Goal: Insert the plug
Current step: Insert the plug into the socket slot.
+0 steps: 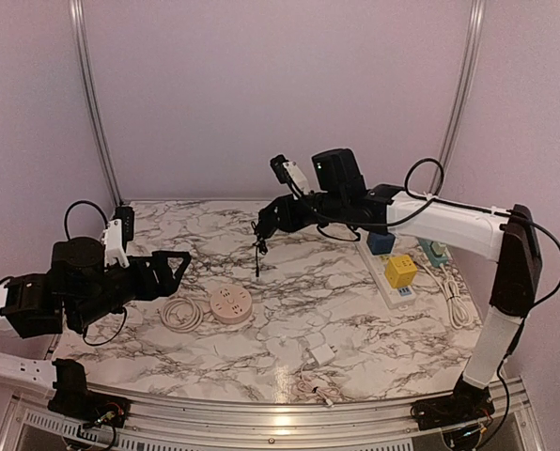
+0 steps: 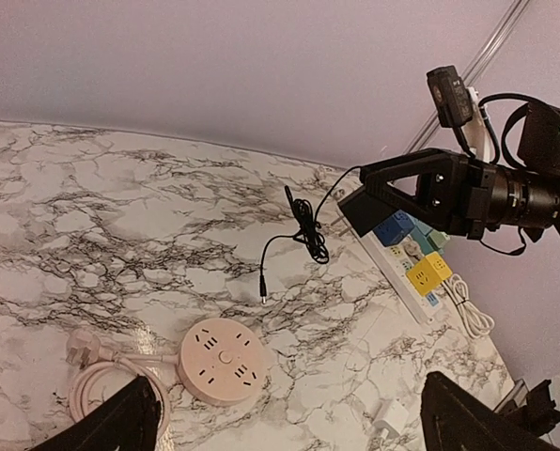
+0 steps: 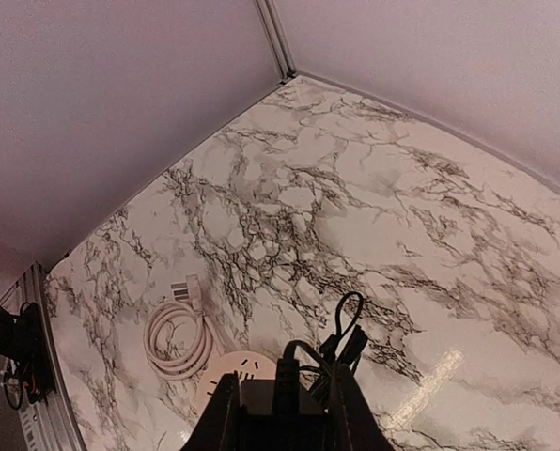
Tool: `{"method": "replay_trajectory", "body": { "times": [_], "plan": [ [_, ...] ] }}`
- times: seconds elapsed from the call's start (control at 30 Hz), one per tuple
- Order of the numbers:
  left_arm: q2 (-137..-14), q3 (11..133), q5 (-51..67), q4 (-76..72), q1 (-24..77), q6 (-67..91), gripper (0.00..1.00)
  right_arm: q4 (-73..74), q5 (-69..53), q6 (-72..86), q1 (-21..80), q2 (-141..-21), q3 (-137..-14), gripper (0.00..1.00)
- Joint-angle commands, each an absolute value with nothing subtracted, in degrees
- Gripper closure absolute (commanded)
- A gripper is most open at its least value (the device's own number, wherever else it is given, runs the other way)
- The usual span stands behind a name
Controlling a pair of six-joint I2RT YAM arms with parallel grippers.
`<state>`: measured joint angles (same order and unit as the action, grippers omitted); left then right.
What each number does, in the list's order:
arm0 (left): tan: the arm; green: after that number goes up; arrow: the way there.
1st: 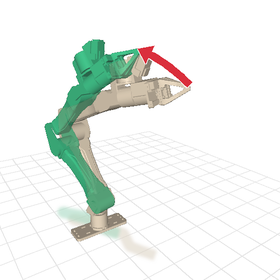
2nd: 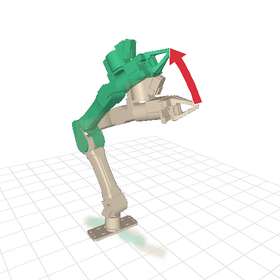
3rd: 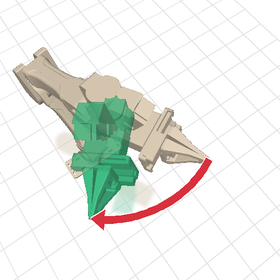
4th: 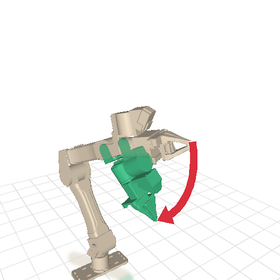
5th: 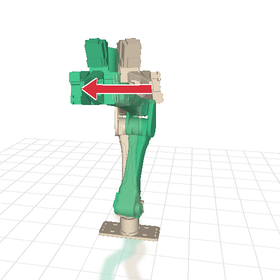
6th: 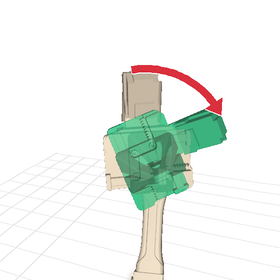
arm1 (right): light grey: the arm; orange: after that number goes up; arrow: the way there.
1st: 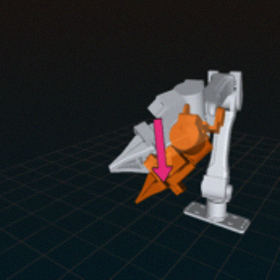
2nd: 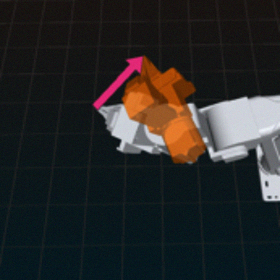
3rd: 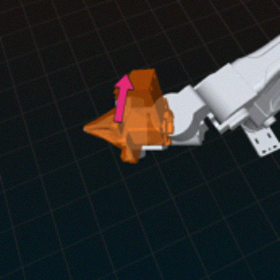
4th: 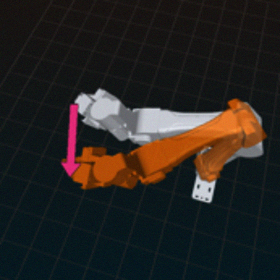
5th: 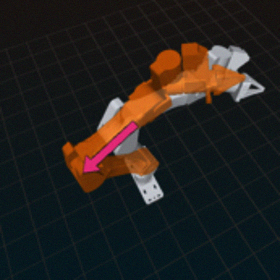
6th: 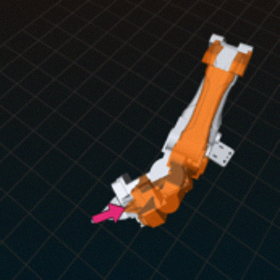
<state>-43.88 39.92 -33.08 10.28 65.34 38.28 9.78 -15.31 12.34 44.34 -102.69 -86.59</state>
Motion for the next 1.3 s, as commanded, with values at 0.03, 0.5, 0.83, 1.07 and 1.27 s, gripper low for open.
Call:
{"method": "replay_trajectory", "body": {
  "times": [0.03,0.5,0.83,1.07,1.27],
  "plan": [
    [-45.12,43.04,-33.31,13.29,65.13,36.69,0.01,10.38,-13.15,10.23,43.71,-100.68,-90.24,1.00],
    [-43.12,48.43,-35.07,19.98,65.13,35.53,0.01,11.93,-14.59,9.75,42.85,-106.70,-98.27,1.00],
    [-43.95,47.21,-34.42,19.11,65.13,36.61,0.01,13.36,-13.83,9.09,42.45,-106.38,-98.09,1.00],
    [-45.61,46.41,-34.10,17.64,65.13,36.28,0.01,15.09,-12.36,7.37,42.46,-104.98,-96.20,1.00],
    [-50.57,42.25,-34.21,11.47,65.06,36.34,0.01,19.59,-12.94,4.17,42.45,-106.34,-96.77,1.00]
  ]
}}
